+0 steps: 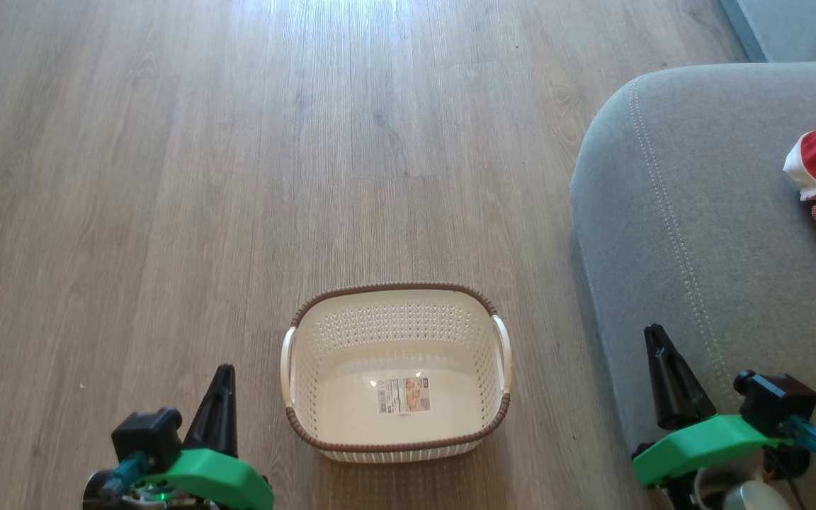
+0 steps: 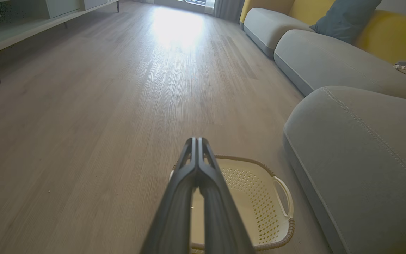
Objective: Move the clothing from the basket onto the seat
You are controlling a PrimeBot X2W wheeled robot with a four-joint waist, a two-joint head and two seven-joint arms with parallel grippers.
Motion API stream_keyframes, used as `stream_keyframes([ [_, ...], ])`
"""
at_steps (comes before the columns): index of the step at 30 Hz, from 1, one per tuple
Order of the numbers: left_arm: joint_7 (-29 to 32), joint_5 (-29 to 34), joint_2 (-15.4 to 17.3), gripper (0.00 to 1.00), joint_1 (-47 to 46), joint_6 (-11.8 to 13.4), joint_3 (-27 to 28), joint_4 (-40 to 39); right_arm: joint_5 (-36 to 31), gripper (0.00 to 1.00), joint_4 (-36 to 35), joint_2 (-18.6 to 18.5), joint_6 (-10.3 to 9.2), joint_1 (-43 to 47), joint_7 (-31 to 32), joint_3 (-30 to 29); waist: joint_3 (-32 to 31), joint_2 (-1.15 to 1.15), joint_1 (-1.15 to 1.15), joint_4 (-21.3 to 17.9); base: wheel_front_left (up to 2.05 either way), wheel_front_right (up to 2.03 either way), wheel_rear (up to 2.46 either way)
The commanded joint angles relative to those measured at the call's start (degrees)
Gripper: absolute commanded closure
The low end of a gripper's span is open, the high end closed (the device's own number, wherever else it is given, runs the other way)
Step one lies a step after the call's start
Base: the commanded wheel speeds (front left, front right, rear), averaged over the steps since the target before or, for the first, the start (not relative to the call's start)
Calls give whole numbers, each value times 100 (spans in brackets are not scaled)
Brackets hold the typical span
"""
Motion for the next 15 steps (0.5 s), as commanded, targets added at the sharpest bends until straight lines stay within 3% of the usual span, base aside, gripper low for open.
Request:
stream_keyframes([
  [1,27,-171,15,100,-272,-63,84,-164,175,100,-174,-22,0,-253,39,-50,-1,0,0,0,0,0,0],
  [15,241,-1117,37,100,-362,-200,215,-112,1068,100,-139,-35,0,-318,241,-123,-10,0,0,4,0,0,0],
])
